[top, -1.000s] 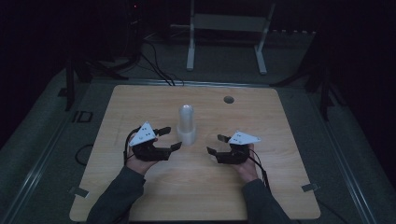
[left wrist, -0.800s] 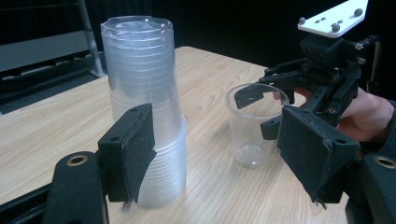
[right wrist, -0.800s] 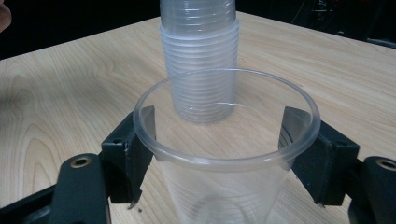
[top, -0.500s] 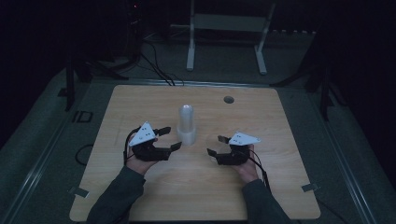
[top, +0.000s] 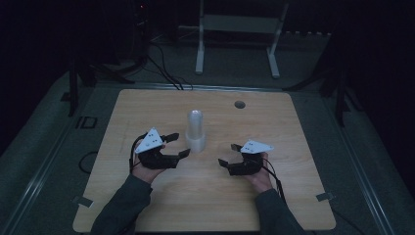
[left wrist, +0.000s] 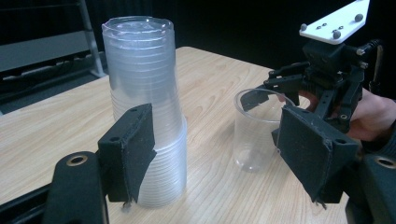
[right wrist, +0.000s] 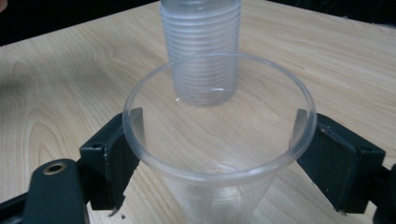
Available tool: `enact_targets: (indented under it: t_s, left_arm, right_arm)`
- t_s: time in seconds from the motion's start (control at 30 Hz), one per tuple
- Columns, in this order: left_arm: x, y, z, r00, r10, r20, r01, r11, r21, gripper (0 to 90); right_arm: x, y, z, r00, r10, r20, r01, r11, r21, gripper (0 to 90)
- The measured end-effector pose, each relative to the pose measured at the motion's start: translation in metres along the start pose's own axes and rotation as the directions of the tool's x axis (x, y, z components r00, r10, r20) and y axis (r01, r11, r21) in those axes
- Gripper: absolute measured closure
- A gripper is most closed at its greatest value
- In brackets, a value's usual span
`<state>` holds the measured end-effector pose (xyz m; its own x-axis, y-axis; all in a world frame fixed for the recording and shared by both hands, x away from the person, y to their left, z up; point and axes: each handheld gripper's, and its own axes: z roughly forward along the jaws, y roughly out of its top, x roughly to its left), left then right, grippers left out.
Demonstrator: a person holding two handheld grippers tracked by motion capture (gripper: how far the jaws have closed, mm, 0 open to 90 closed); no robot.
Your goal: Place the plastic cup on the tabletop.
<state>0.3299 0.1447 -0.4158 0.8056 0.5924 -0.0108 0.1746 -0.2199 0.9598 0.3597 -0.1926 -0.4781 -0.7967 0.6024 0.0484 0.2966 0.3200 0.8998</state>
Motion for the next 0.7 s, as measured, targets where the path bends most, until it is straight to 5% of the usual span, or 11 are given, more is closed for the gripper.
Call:
enact_targets:
  t_s: [0.7]
  left_arm:
    - [0.0, 0.0, -0.001, 1.0, -0.003, -0.003, 0.003, 1.0, -0.003, 27.6]
  right_arm:
    - [0.003, -0.006, -0.012, 0.9999, 0.004, -0.01, -0.003, 0.999, 0.053, 12.7]
